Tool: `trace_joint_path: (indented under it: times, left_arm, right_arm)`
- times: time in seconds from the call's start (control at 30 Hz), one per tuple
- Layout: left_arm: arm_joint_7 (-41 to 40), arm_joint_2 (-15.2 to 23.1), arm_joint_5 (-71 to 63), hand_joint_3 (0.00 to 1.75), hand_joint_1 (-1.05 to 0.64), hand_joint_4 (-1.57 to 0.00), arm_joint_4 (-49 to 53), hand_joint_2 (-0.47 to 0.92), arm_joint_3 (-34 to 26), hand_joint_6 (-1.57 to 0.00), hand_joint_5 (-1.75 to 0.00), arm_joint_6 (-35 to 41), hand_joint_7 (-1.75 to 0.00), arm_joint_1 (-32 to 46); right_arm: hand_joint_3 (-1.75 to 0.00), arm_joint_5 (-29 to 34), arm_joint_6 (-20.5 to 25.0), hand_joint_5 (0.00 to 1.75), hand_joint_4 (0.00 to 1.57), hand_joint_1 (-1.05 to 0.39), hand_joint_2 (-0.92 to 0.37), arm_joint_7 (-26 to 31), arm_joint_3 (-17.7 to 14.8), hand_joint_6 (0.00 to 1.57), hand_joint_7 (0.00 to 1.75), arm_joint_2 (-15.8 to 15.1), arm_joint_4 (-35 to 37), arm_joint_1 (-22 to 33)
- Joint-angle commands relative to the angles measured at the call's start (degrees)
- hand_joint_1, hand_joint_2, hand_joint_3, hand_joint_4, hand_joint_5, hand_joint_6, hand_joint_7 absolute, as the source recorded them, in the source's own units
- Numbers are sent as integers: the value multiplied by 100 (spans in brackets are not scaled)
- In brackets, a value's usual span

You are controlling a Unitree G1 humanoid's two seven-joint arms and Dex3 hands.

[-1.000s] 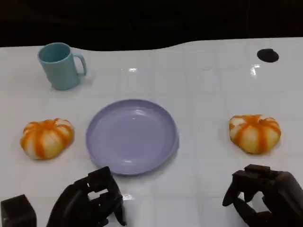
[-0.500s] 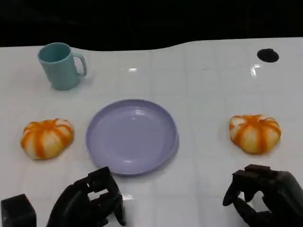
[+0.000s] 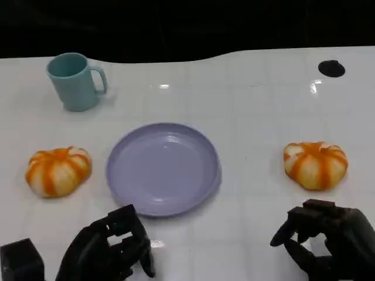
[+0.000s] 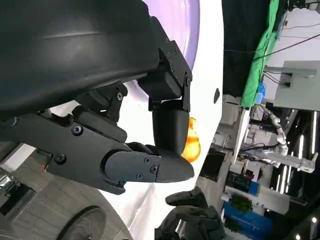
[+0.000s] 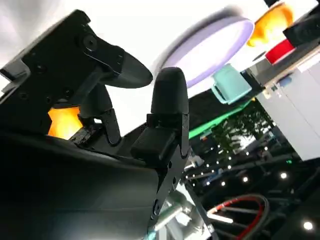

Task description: Grasp the bread from the table and place it into the plate.

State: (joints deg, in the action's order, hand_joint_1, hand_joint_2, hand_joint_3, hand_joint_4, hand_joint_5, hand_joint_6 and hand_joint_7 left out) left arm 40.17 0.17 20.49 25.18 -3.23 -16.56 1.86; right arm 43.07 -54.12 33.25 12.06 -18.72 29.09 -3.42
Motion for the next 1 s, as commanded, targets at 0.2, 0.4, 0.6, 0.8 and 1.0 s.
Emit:
trace_joint_path:
  times: [0.2,0.4,0.6,0.8,1.0]
  left_arm:
    - [-22,96,-17,34,-61,-78,-42,87,-46,-71,-175,-10,-148,9]
    - [5,68,58,33,-60,-78,-35,85,-59,-71,-175,54,-148,2]
    - [1,70,23,34,-59,-78,2,86,-65,-71,-175,2,-148,-24]
    - [-71,71,-39,35,-60,-78,8,85,-48,-71,-175,22,-149,-47]
    - [-20,44,-22,37,-59,-78,96,85,-57,-70,-175,-84,-149,-46]
  right_arm:
    - [-71,286,768,99,61,-25,-54,49,-196,76,46,-328,-876,165]
    - [-20,822,1532,65,49,-32,-80,103,-228,70,15,-571,-1467,256]
    - [-8,1094,2287,56,37,-35,-85,-31,-272,64,5,-656,-2125,404]
    - [-5,1093,2836,51,25,-37,-87,-469,-262,54,0,-751,-2514,487]
    - [-3,1262,3353,49,14,-43,-90,-879,-188,45,0,-833,-2723,448]
